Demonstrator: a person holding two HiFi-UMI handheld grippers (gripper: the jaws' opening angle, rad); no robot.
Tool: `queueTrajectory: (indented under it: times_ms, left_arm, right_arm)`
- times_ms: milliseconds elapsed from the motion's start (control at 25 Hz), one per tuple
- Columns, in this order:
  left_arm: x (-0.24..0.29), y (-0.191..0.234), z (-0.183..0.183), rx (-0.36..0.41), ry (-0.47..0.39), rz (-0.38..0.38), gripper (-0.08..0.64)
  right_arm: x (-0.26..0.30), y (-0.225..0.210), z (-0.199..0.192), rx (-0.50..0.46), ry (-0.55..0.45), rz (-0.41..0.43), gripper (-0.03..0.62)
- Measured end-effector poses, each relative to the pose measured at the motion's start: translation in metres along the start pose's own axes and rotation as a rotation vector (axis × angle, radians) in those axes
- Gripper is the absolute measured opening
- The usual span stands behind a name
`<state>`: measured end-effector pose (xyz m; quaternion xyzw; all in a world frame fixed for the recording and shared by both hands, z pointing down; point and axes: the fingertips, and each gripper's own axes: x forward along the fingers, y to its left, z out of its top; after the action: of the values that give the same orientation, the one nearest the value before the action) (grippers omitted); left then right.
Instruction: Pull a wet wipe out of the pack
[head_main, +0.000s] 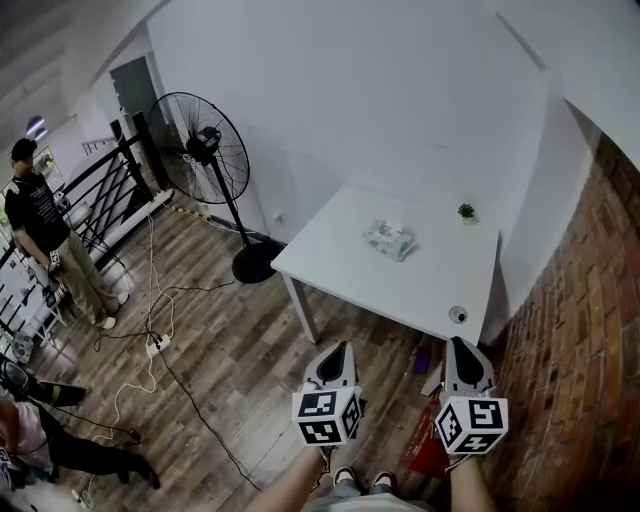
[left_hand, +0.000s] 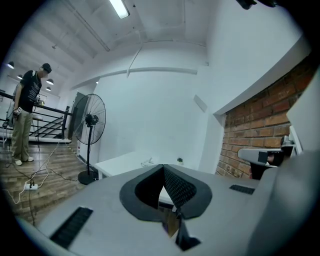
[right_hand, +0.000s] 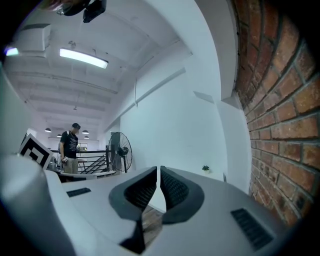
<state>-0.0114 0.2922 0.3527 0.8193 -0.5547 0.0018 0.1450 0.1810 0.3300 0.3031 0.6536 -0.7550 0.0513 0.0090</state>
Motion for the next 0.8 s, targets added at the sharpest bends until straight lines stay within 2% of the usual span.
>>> queueTrajectory:
  times_ms: [520, 800]
  left_arm:
    - [-0.007, 0.021, 0.004, -0.01, -0.009, 0.034, 0.0]
    - [-0.006, 0.046, 0.004, -0.011, -0.002, 0.041, 0.0]
  right_arm:
    - [0.004, 0.011, 0.0, -0.004, 0.003, -0.002, 0.112]
    - [0.016, 0.02, -0.003, 0.011, -0.001, -0.031, 0.117]
